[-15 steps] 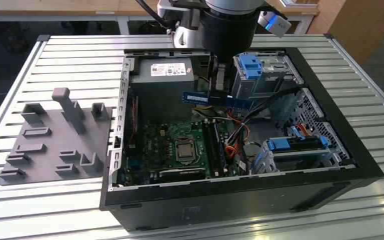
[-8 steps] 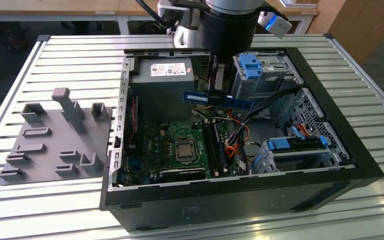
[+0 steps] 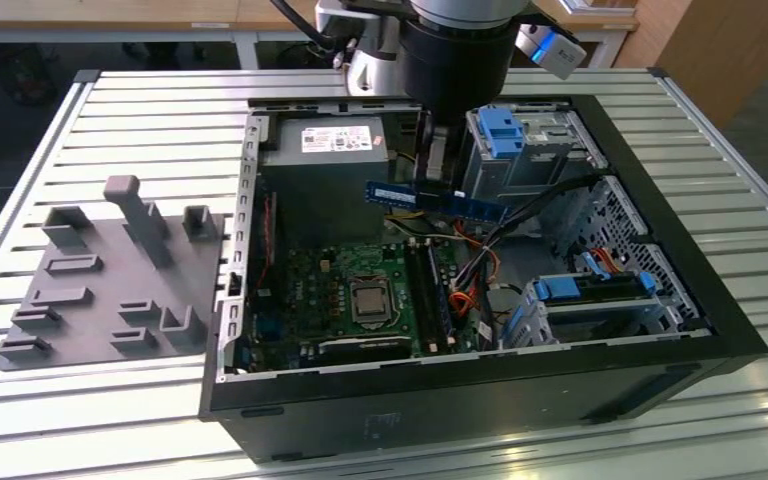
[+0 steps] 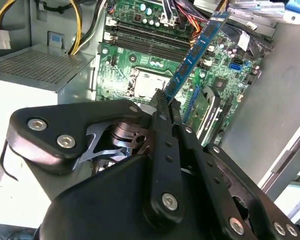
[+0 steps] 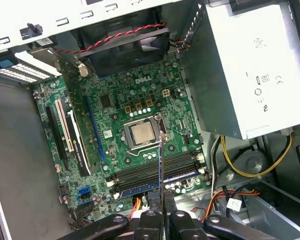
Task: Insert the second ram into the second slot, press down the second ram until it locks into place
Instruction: 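Press down the second ram until it locks into place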
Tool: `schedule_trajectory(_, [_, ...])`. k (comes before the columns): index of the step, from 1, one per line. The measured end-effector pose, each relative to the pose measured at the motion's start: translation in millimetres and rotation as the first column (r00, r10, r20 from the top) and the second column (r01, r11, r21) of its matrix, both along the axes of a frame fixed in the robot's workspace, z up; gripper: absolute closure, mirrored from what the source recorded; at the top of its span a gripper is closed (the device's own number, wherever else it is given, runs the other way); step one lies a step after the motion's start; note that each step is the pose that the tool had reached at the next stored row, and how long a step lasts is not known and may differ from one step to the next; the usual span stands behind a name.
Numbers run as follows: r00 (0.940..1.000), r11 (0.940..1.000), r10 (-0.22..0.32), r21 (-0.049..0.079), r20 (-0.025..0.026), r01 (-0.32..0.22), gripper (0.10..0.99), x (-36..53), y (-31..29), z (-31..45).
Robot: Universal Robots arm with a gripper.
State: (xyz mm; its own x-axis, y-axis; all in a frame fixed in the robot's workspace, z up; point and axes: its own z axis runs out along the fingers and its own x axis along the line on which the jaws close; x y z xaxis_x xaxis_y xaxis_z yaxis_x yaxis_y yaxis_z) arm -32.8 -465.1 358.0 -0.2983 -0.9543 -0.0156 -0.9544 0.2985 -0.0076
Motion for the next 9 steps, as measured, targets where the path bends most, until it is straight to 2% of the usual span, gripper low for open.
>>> schedule_trajectory(9, [0.999, 0.999, -0.044, 0.0, 0.0, 0.044, 0.949, 0.0, 0.0, 0.0])
